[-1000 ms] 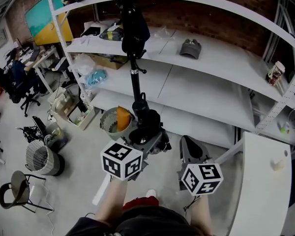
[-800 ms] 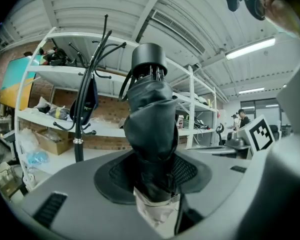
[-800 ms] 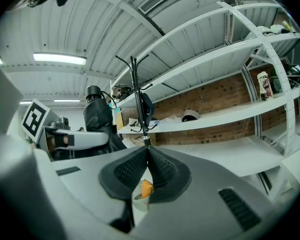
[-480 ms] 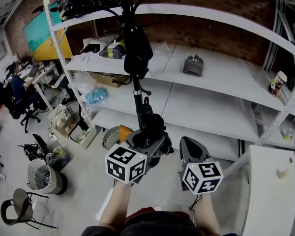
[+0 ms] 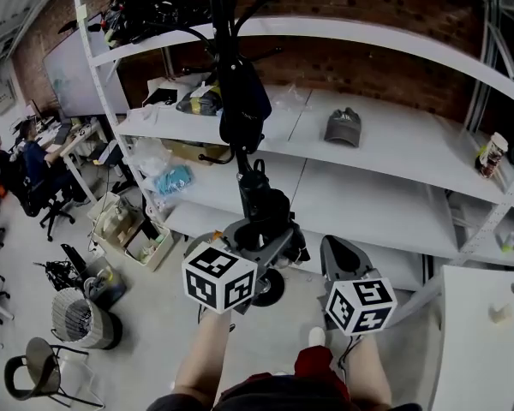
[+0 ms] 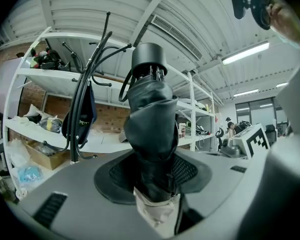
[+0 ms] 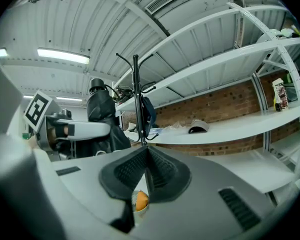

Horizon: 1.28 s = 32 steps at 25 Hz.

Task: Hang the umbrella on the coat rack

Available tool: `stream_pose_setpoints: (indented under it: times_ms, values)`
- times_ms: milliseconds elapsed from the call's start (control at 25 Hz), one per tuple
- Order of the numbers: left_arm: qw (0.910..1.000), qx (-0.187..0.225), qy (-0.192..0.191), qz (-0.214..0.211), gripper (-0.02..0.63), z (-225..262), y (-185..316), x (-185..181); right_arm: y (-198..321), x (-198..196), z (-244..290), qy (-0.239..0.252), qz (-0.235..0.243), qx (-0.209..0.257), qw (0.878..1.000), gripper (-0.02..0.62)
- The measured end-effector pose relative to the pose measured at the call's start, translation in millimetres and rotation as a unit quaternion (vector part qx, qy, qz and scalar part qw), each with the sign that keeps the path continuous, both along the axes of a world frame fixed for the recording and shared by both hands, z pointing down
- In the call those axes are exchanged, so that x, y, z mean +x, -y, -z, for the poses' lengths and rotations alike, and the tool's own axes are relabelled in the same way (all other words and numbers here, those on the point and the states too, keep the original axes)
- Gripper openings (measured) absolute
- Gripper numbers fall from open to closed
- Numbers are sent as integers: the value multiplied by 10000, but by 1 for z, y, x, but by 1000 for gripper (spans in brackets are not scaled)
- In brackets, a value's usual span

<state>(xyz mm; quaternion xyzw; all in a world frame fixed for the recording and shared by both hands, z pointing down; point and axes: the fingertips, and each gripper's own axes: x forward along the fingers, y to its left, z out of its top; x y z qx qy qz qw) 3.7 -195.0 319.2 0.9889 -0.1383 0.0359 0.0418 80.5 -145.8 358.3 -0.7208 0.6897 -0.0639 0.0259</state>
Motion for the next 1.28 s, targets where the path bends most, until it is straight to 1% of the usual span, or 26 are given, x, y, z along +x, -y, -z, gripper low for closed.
stream_pose_setpoints:
  times_ms: [120,280,480,760,1040,1280]
  values:
    - [10000,96,13,-10,190,9,13,13,16,10,8,-69,82,79,9999,18]
    - [9996,251,102,84,190,14,34,34,41,27,12,-173,217,151,9995,18]
    - [9991,387,103,144,190,29,65,66,75,62,23,-205,275,252,9991,18]
    - [9983,457,-10,358,190,52,114,106,128,110,44,-345,542,382,9972,18]
    - [9970,468,-3,622,190,65,153,135,175,121,66,-566,1057,575,9911,18]
    - [9949,623,-50,792,190,84,172,151,199,131,89,-697,1299,726,9864,18]
